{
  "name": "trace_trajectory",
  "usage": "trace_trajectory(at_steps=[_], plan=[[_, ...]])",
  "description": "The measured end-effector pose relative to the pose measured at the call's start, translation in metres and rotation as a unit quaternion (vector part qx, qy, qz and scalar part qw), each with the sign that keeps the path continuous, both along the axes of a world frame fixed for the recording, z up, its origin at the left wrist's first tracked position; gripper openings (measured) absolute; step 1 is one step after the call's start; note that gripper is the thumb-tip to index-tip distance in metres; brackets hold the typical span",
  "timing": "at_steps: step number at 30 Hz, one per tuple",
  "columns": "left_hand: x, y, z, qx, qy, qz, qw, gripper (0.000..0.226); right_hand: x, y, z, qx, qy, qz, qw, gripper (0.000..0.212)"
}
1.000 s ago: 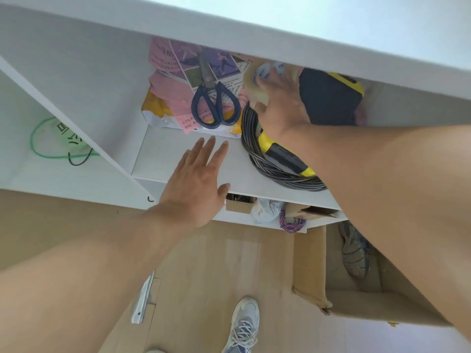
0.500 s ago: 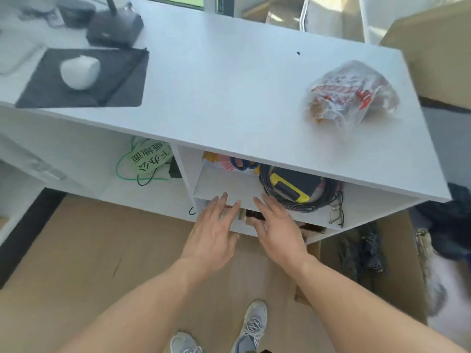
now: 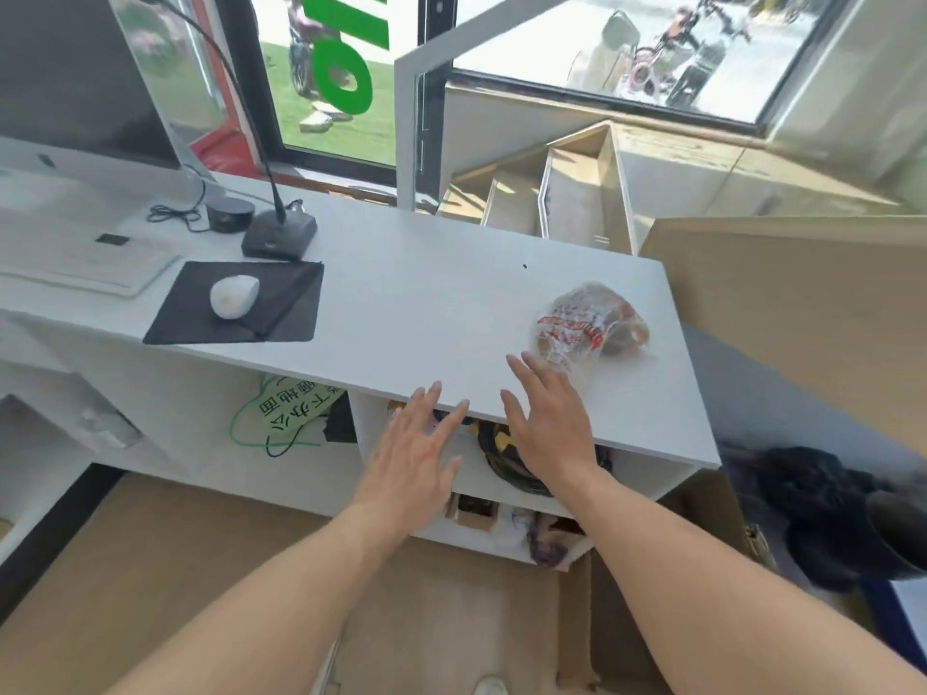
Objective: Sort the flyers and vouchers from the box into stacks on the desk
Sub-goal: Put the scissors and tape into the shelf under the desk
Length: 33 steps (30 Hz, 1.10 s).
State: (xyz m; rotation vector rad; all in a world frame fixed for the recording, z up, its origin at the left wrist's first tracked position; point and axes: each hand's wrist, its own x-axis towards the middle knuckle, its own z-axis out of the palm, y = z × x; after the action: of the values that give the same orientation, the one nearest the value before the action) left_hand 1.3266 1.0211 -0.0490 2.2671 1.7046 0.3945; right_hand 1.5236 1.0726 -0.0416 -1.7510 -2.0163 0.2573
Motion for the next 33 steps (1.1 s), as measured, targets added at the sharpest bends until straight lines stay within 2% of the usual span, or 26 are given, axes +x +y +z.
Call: trace_trajectory(at_steps=[6, 12, 15, 17, 21, 23, 27, 30, 33], plan=[[0.028, 0.026, 0.028, 0.016, 0.011, 0.018, 1.000, 0.067, 0.041, 0.065, 0.024, -0.026, -0.066, -0.103, 0.992, 0.053], [0.046, 0.046, 0.028, 0.002, 0.007, 0.046, 0.999, 0.068, 0.065, 0.116, 0.028, -0.109, -0.228, -0.079, 0.964, 0.060], [0.051, 0.045, 0.017, -0.012, 0.014, 0.059, 0.998, 0.069, 0.072, 0.131, 0.030, -0.122, -0.259, -0.061, 0.956, 0.071], [0.051, 0.040, 0.007, -0.025, 0.009, 0.071, 0.997, 0.069, 0.079, 0.140, 0.026, -0.148, -0.247, -0.059, 0.956, 0.075], [0.047, 0.031, -0.007, -0.049, -0.002, 0.089, 0.995, 0.071, 0.092, 0.152, 0.006, -0.199, -0.166, -0.091, 0.962, 0.070], [0.044, 0.029, -0.008, -0.048, -0.001, 0.091, 0.995, 0.071, 0.094, 0.152, -0.006, -0.171, -0.141, -0.103, 0.970, 0.069], [0.034, 0.020, -0.009, -0.051, -0.004, 0.095, 0.994, 0.071, 0.082, 0.139, -0.019, -0.138, -0.097, -0.124, 0.978, 0.051], [0.027, 0.011, -0.007, -0.056, -0.012, 0.092, 0.994, 0.070, 0.066, 0.114, -0.020, -0.117, -0.093, -0.102, 0.983, 0.057], [0.018, 0.001, -0.005, -0.054, -0.014, 0.079, 0.995, 0.071, 0.047, 0.087, -0.019, -0.093, -0.070, -0.068, 0.991, 0.053]])
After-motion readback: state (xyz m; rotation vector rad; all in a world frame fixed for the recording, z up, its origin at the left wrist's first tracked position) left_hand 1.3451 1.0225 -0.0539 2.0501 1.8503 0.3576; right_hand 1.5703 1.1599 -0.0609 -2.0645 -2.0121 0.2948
